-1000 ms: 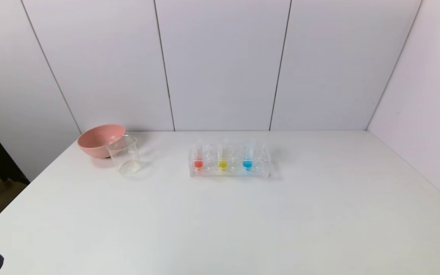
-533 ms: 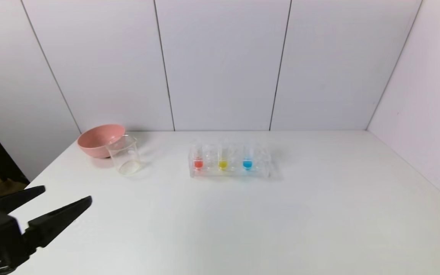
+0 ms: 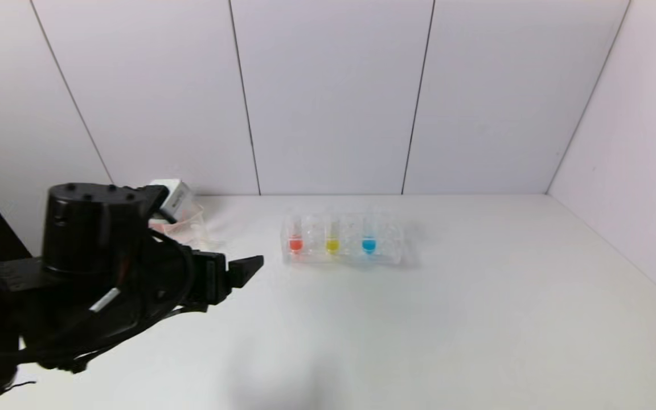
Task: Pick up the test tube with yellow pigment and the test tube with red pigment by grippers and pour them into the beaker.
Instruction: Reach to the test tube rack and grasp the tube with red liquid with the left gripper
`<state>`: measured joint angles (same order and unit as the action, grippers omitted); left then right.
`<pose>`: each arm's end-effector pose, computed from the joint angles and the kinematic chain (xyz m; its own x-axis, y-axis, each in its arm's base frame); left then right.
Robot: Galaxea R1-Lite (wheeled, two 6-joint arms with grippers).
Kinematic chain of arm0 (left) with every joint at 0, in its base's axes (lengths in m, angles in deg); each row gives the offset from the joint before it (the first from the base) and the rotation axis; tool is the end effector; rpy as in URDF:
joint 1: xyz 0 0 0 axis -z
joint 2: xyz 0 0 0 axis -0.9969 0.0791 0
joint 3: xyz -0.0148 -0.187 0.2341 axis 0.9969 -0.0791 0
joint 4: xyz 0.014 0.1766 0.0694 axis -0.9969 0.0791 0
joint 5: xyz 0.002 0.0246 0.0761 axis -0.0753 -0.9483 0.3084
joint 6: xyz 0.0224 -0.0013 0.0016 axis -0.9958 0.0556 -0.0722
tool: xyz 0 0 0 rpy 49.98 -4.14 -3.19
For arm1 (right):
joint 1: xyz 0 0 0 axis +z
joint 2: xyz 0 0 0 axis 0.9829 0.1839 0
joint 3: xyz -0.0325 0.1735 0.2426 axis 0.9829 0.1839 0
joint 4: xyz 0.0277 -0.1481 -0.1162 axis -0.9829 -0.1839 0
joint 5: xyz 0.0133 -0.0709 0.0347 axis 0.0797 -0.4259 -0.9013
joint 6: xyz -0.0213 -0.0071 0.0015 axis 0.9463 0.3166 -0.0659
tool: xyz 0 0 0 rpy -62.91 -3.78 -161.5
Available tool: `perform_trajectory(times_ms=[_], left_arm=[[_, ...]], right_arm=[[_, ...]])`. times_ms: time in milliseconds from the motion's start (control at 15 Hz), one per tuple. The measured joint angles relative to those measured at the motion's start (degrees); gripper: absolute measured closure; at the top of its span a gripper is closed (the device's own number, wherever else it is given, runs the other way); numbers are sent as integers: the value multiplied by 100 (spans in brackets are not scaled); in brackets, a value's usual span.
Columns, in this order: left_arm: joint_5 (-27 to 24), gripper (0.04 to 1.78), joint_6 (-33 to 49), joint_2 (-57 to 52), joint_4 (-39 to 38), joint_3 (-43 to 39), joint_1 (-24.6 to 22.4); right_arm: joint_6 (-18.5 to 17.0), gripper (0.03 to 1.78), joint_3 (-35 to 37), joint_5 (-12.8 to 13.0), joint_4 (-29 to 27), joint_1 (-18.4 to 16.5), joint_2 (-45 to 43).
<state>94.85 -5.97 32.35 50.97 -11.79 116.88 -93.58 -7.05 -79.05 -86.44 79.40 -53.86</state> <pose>0.2035 -0.1202 0.1845 0.8584 -0.3369 -0.3869 0.2814 0.9398 -0.1940 -0.0227 -0.0009 0.0760 0.9993 -0.0384 0.0025 0.0380 0.9951 0.0917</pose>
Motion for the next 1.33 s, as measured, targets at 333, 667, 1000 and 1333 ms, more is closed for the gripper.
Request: perform_trajectory(times_ms=[333, 667, 1000, 1333], left_arm=[[1574, 4, 83, 1729, -778, 944, 686], [2302, 4, -278, 2946, -1565, 1652, 789], [2497, 4, -667, 3727, -3156, 1801, 684], [2505, 7, -785, 4000, -3440, 1858, 649]], right_arm=[[2, 10, 0, 0, -2, 0, 0], [2, 10, 0, 0, 0, 0, 0], [0, 10, 0, 0, 0, 0, 0], [0, 10, 0, -2, 0, 0, 0]])
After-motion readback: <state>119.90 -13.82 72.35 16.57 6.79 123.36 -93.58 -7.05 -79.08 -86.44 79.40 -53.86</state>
